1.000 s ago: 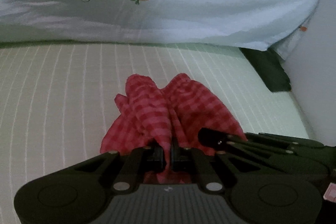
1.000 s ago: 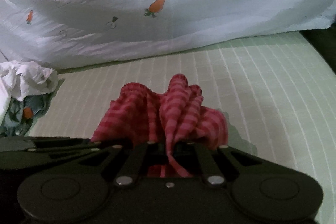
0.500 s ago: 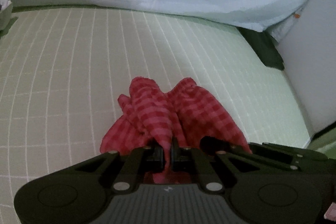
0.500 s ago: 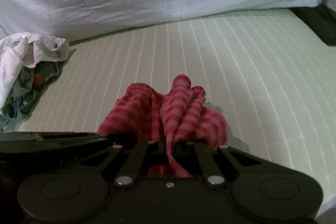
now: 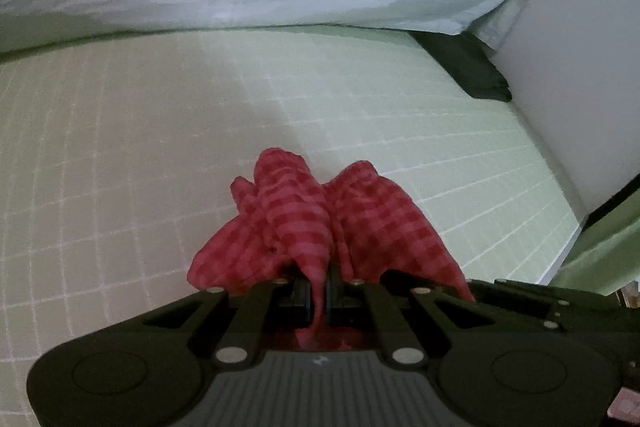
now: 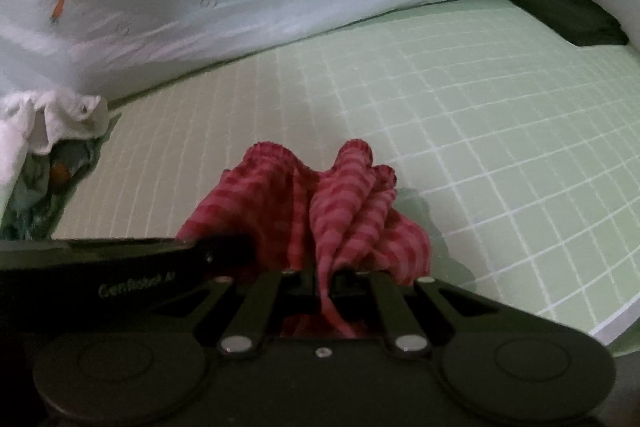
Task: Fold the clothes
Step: 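Grasp the folded red bundle with both grippers and lift it, then carry the red bundle with both grippers toward the mat corner by the wall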
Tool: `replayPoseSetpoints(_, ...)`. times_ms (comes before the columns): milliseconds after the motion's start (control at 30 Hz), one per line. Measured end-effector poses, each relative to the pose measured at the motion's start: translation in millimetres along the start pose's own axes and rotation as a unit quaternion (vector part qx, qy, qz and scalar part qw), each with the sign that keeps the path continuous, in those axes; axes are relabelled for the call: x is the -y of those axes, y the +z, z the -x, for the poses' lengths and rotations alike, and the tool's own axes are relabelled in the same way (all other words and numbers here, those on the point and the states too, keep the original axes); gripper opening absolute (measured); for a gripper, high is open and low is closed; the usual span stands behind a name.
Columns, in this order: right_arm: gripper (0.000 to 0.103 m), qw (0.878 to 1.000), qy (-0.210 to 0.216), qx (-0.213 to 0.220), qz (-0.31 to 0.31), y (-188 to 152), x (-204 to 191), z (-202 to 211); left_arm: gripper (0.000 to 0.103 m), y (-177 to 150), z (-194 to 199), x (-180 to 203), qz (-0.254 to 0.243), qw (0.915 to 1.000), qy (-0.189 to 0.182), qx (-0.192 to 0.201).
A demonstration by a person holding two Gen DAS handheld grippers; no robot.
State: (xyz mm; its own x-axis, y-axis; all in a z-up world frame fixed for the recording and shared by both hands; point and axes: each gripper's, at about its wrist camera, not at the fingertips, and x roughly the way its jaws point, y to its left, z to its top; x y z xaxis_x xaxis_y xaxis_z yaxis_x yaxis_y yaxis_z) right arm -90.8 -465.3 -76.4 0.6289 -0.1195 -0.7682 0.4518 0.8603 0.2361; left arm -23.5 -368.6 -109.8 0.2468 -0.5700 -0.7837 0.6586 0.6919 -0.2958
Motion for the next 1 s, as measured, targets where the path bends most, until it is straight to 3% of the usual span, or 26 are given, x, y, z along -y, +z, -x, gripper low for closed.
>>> replayPoseSetpoints(233,0.005,1.0,0.018,0.007,0.011,24,67,3,0.006,21,-39,69,0.007,0.9998,0.014,0.013)
replayPoseSetpoints(500,0.005,0.998,0.044,0.035,0.003,88,201,17,0.006,55,-125,226,0.002,0.9994,0.005,0.035)
replayPoseSetpoints(733,0.005,0.998,0.016,0.052,-0.037,137,320,18,0.006,113,-202,331,-0.026,0.999,-0.021,0.028)
replayPoseSetpoints(1000,0.005,0.991,-0.014,0.11,-0.07,218,405,4,0.006,203,-264,396,-0.075,0.9939,-0.058,0.057)
